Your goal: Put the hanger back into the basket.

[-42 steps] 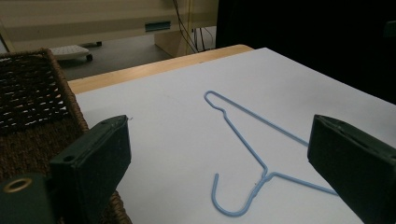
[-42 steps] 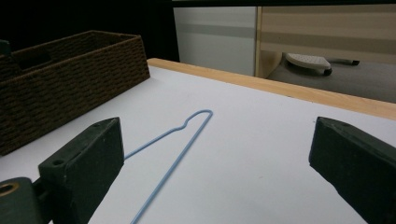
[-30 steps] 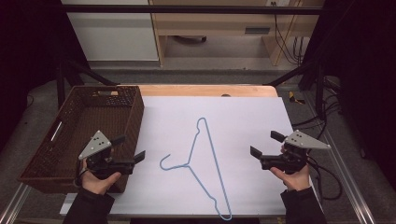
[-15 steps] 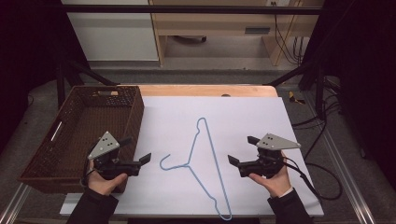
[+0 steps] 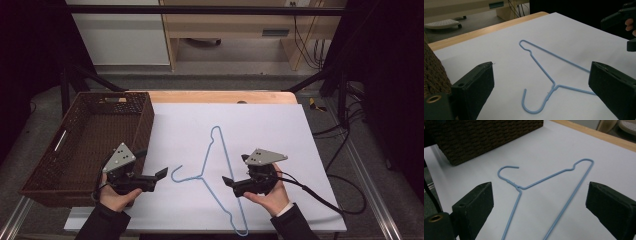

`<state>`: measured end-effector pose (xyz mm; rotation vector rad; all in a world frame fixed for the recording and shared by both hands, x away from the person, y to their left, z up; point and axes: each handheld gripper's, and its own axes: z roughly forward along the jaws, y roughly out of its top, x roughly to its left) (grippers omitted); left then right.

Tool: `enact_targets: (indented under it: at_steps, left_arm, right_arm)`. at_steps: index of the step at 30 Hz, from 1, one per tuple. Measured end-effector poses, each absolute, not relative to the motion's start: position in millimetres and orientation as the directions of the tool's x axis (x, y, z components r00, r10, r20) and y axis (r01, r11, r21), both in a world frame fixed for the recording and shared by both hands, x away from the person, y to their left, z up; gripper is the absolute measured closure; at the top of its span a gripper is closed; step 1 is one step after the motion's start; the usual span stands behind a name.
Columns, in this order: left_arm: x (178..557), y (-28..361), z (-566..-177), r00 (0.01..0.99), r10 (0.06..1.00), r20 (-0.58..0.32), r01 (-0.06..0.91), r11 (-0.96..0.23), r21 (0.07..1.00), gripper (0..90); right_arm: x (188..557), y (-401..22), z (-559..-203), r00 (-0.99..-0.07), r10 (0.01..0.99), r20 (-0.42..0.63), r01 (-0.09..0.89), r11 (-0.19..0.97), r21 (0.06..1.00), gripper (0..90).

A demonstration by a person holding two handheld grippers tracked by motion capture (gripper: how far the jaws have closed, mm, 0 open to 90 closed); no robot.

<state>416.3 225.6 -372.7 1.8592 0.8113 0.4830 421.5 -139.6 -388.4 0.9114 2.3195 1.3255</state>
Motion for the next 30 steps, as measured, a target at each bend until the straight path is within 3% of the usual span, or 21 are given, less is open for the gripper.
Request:
enact_targets:
  at_steps: [17, 30]
  left_arm:
    - [415.4, 225.9, -373.1, 0.692, 0.721, -0.036, 0.312, -0.254, 0.915, 6.5]
    - [415.5, 231.9, -371.2, 0.687, 0.726, -0.036, 0.309, -0.247, 0.918, 6.5]
  right_arm:
    - [422.6, -90.9, -431.1, -0.779, 0.626, 0.020, 0.425, 0.505, 0.751, 23.1]
    - [430.3, -73.0, -457.2, -0.770, 0.636, 0.050, 0.499, 0.551, 0.669, 45.7]
